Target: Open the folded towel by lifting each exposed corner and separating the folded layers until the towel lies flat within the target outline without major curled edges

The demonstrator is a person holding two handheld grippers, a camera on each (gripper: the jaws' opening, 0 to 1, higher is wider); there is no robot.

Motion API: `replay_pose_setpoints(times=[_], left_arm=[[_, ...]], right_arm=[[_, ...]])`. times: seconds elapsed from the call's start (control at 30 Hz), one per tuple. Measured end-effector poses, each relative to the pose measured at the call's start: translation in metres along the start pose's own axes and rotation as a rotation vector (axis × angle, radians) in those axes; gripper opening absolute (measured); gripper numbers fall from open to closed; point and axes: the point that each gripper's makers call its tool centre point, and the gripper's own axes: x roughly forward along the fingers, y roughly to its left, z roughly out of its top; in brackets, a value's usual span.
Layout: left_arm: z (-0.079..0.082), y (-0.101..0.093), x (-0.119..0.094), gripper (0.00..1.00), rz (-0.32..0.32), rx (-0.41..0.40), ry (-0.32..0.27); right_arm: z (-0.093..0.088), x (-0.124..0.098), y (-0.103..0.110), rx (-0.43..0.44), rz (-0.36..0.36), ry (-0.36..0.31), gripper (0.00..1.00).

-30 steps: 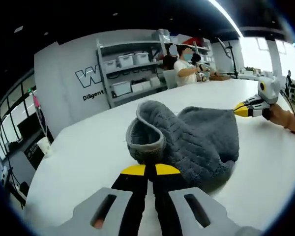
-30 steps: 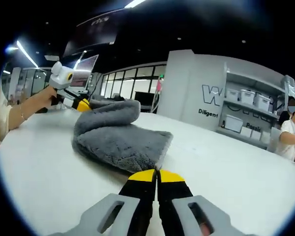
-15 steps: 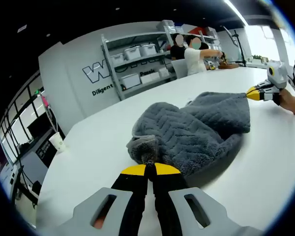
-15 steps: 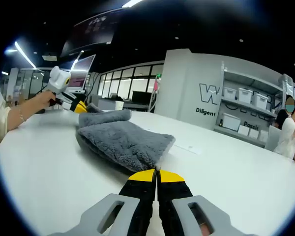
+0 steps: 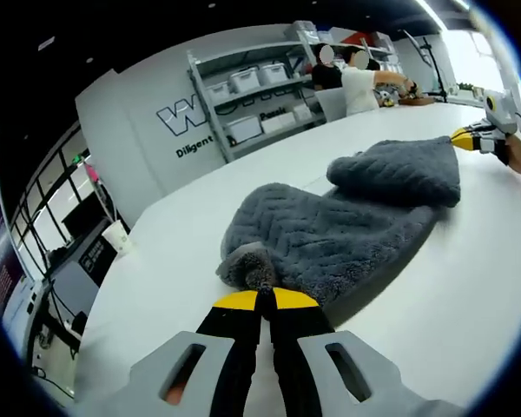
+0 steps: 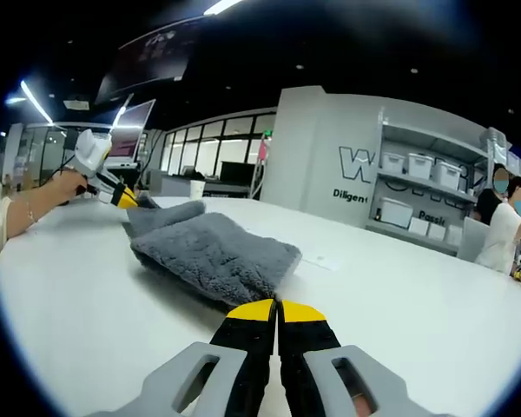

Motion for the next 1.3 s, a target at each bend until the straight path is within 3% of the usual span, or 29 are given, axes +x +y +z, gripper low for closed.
replay_pose_setpoints(times=[0.33,0.47,0.6,1.0,1.3], left_arm=[[-0.016,0.012,0.003,0.02,0.026,-0.020,0.045],[-0.019,0.010,0.005,0.02,0.022,-0.015,0.062],[-0.022,0.010,0.006,0.02,0.021,-0.019,0.070],[-0.029,0.016,0.006,0.03,0.027,-0.045,0.089],[-0.032,0.020,0.005,0.03,0.042,-0.061,0.091]], right_arm=[[0.001,-0.005,-0.014,-0.014,-0.053,0.021,0.00],[-0.012,-0.010,-0.028,-0.028,-0.116,0.100,0.00],[-0.014,-0.012,-0.034,-0.017,-0.132,0.107,0.00],[-0.038,-0.023,-0.063,-0.026,-0.222,0.228,0.00],[-0.048,-0.026,-0.069,-0.003,-0.224,0.269,0.00]])
